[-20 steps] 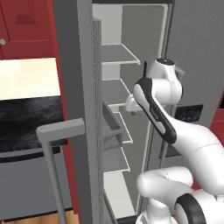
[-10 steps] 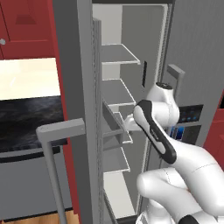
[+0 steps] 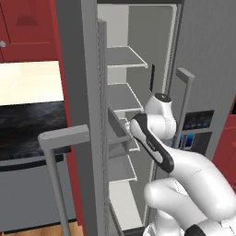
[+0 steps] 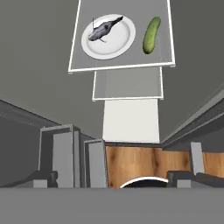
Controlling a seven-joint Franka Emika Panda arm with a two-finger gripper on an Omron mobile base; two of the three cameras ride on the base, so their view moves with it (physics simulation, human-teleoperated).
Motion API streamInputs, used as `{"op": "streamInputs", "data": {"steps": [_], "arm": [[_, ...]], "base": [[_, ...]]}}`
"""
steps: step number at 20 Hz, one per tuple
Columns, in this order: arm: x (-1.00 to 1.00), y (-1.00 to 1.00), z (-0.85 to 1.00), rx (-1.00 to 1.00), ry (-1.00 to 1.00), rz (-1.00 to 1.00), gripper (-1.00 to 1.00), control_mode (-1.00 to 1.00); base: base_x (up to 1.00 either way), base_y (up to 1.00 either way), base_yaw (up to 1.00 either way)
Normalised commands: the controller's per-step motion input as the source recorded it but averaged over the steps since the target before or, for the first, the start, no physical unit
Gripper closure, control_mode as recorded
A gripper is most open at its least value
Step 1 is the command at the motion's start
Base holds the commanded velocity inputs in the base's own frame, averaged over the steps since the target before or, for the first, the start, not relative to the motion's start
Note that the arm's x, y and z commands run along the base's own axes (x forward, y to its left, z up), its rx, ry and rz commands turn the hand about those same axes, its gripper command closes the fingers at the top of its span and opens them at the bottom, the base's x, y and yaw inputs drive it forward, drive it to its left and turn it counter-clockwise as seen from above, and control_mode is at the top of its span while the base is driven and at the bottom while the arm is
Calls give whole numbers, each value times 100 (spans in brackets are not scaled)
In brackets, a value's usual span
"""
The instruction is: Retrieve the fish from the fridge and place it on the cutting board.
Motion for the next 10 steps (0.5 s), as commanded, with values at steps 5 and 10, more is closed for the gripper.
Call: {"op": "streamInputs", "data": {"steps": [5,10], "arm": [[62,13,-16,0,0,-4,-100,-100],[33,16,-53,8,-9,0,-100,-100]], "base": [[0,0,0],[0,0,0]]}}
